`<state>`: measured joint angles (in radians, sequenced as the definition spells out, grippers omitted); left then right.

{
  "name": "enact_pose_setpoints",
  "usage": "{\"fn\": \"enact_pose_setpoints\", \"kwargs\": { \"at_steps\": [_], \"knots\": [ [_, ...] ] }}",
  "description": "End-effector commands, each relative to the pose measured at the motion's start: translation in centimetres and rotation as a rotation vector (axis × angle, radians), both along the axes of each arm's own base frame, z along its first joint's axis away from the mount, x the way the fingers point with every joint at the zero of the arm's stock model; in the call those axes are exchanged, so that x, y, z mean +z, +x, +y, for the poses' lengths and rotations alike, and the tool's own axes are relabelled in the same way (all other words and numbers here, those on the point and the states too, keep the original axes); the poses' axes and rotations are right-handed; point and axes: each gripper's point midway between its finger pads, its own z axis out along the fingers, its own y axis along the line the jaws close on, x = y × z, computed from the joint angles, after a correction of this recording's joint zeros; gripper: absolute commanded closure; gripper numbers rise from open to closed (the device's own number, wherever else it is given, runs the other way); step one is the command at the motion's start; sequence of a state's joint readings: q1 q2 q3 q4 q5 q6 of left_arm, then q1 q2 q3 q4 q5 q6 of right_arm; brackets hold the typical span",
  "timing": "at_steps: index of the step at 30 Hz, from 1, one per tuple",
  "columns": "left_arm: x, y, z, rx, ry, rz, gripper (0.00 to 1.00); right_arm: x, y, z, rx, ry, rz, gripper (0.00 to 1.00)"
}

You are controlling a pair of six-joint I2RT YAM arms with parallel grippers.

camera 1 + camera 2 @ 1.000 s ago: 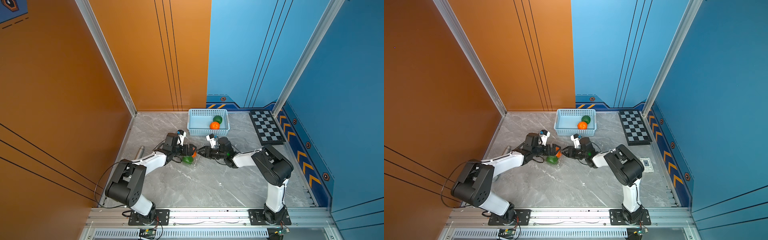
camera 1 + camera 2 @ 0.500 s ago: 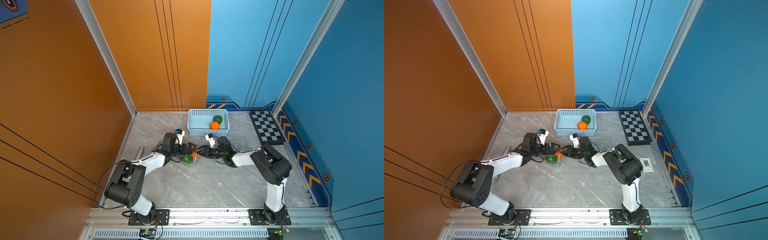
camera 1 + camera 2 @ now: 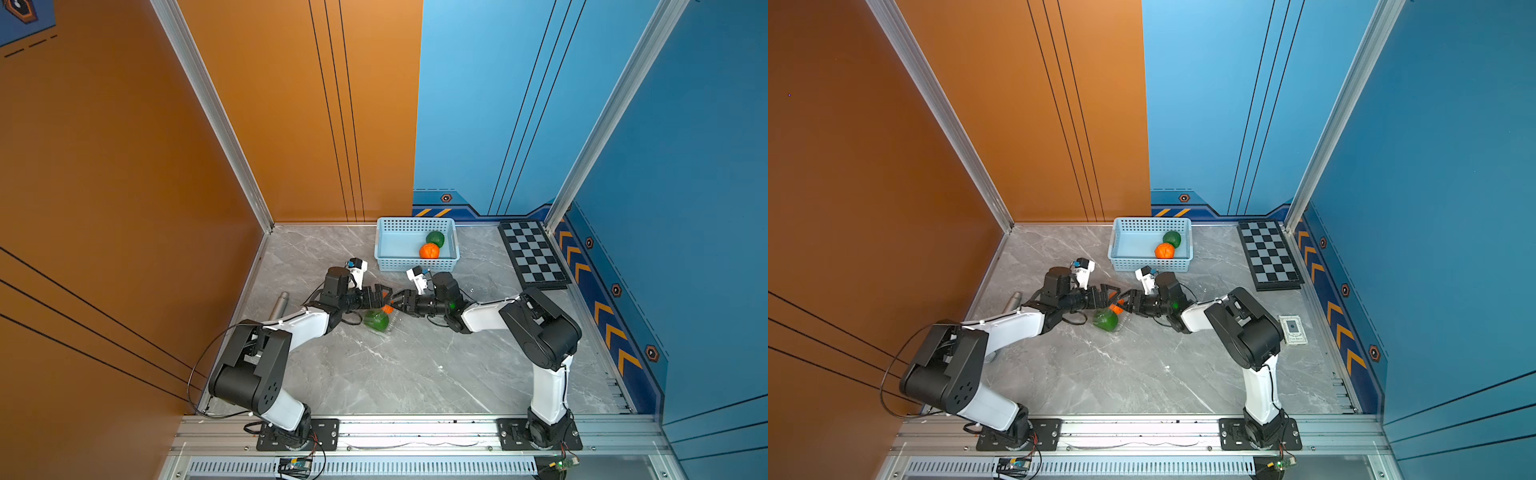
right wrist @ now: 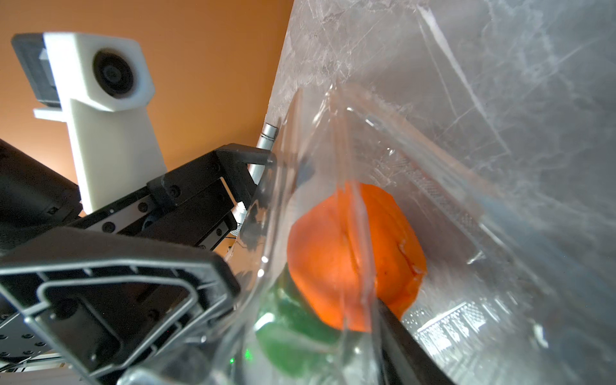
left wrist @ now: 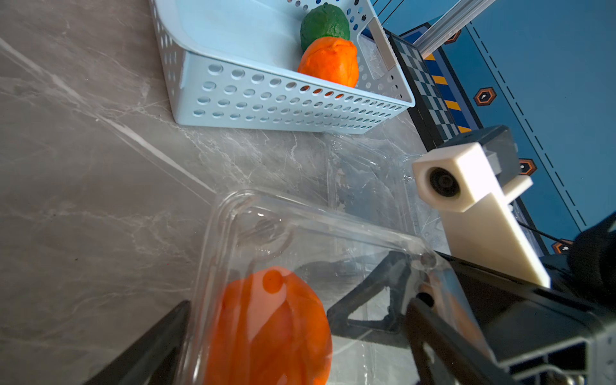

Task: Take oranges out of containers
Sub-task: Open the packing box at the center of the board.

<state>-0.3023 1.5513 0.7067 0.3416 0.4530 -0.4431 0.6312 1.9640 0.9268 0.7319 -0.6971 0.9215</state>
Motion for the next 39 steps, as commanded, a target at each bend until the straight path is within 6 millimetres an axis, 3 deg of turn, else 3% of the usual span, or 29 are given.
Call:
{"fn": "enact_pose_setpoints", "kwargs": {
  "at_steps": [1, 10, 19, 26, 31, 32, 34, 39],
  "knots": [
    [-2.7, -2.1, 0.2, -0.033, 0.008, 0.105, 0.01, 1.3, 0.4, 0.6, 0.015, 0.010, -0.039, 0.34],
    [-1.9, -0.9, 2.9, 0.066, 0.020, 0.074, 0.01, 0.5, 0.6, -1.1, 0.035, -0.241, -0.091, 0.34],
    [1.1, 0.3, 4.6, 0.106, 0.020, 0.004, 0.02, -0.1, 1.0, -2.2, 0.071, -0.458, -0.172, 0.34],
    [4.0, 1.1, 6.1, 0.127, 0.060, -0.080, 0.02, 0.0, 1.2, -1.3, 0.098, -0.518, -0.224, 0.33],
    [7.6, 0.8, 8.6, 0.176, 0.204, -0.157, 0.02, -0.3, 1.6, -0.6, 0.110, -0.555, -0.245, 0.26],
    [8.3, 0.6, 8.9, 0.183, 0.231, -0.171, 0.02, -0.4, 0.6, 0.5, 0.141, -0.556, -0.253, 0.25],
    [9.5, 0.2, 9.7, 0.204, 0.276, -0.198, 0.02, -0.7, 0.6, 1.0, 0.148, -0.565, -0.258, 0.23],
    [10.2, -1.2, 10.5, 0.241, 0.284, -0.244, 0.02, -1.8, 1.1, 1.9, 0.160, -0.582, -0.251, 0.20]
  ]
}}
